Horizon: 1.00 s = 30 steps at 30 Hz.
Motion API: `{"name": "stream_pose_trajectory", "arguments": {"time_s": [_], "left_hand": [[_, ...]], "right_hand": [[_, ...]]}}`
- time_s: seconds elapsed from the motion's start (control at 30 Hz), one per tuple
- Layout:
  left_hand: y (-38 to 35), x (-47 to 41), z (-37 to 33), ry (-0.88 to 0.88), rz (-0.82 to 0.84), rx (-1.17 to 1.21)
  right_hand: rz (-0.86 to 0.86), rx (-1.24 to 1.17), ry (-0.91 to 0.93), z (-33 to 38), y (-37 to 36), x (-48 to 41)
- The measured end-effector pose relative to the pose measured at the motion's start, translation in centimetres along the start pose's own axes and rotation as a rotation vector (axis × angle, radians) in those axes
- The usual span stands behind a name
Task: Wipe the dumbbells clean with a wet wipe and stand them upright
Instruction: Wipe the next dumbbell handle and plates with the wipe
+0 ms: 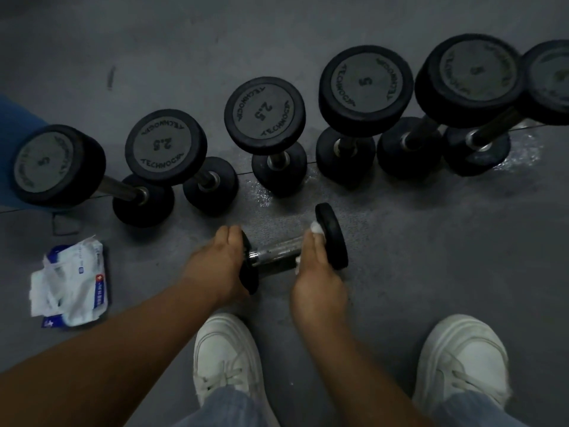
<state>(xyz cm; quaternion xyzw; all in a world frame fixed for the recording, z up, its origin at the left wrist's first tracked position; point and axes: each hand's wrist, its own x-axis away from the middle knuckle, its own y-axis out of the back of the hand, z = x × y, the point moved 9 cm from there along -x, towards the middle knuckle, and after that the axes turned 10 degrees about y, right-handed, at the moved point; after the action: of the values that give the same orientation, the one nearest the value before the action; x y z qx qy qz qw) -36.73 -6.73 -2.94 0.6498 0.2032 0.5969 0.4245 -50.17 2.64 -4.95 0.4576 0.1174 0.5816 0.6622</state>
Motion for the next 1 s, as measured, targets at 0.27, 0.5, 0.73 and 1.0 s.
{"name": "stream_pose_trajectory", "arguments": {"time_s": [0.27, 0.5, 0.73, 1.0], "left_hand": [[0.1, -0.4, 0.1, -0.005, 0.013, 0.000], [-0.1, -0.5, 0.1, -0.015, 0.015, 0.018], [-0.2, -0.6, 0.2, -0.003, 0.022, 0.010], [-0.1, -0.4, 0.1, 0.007, 0.025, 0.014]], "right_hand": [[-0.330, -0.641, -0.049, -1.0, 1.5, 2.6], [-0.527, -0.609, -0.026, 0.1, 3.7, 2.5], [-0.111, -0.038, 0.172, 2.9, -1.5, -1.1], [0.001, 0.174, 0.136, 2.0, -1.5, -0.4]]}}
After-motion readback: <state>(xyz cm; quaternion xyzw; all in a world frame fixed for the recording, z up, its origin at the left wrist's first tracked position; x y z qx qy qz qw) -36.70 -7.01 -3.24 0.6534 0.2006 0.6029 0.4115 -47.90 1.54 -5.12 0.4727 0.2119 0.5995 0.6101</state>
